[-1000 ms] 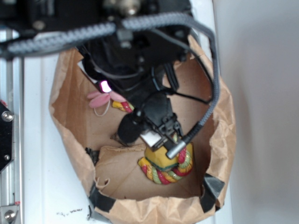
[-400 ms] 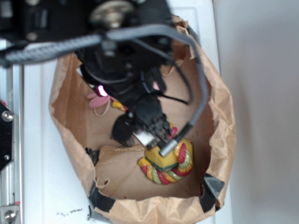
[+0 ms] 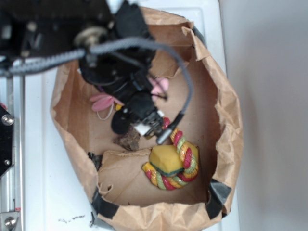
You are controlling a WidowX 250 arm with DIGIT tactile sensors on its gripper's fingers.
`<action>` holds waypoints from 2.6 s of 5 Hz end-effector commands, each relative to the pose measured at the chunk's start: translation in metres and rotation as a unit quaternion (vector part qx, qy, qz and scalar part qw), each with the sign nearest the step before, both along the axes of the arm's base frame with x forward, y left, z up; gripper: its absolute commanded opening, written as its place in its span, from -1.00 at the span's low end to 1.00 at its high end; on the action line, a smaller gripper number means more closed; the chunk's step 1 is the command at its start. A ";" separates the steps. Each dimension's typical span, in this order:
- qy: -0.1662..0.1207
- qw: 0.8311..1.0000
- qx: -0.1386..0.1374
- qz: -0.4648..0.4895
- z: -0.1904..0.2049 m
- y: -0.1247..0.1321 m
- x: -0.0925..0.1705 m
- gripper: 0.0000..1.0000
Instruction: Grab the rock.
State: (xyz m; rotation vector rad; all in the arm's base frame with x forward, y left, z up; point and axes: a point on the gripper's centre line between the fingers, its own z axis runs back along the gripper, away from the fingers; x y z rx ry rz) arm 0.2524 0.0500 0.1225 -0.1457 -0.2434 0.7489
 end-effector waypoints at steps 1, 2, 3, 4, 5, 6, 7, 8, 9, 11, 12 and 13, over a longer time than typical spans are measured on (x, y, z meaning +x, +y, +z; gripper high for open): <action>0.018 0.999 0.043 -0.014 -0.016 0.013 -0.036 1.00; 0.012 0.996 0.069 -0.061 -0.013 0.003 -0.063 1.00; 0.008 0.996 0.041 -0.083 -0.008 -0.004 -0.076 1.00; 0.002 0.997 0.010 -0.073 0.010 -0.009 -0.051 1.00; 0.002 0.997 0.010 -0.073 0.010 -0.009 -0.051 1.00; 0.002 0.997 0.010 -0.073 0.010 -0.009 -0.051 1.00; 0.002 0.997 0.010 -0.073 0.010 -0.009 -0.051 1.00; 0.002 0.997 0.010 -0.073 0.010 -0.009 -0.051 1.00; -0.011 0.998 0.012 -0.061 -0.006 0.003 -0.036 1.00; -0.018 0.998 0.001 -0.052 -0.010 -0.003 -0.019 1.00; -0.027 0.998 0.007 -0.059 -0.018 -0.014 -0.016 1.00; -0.025 0.998 0.000 -0.065 -0.036 -0.027 -0.012 1.00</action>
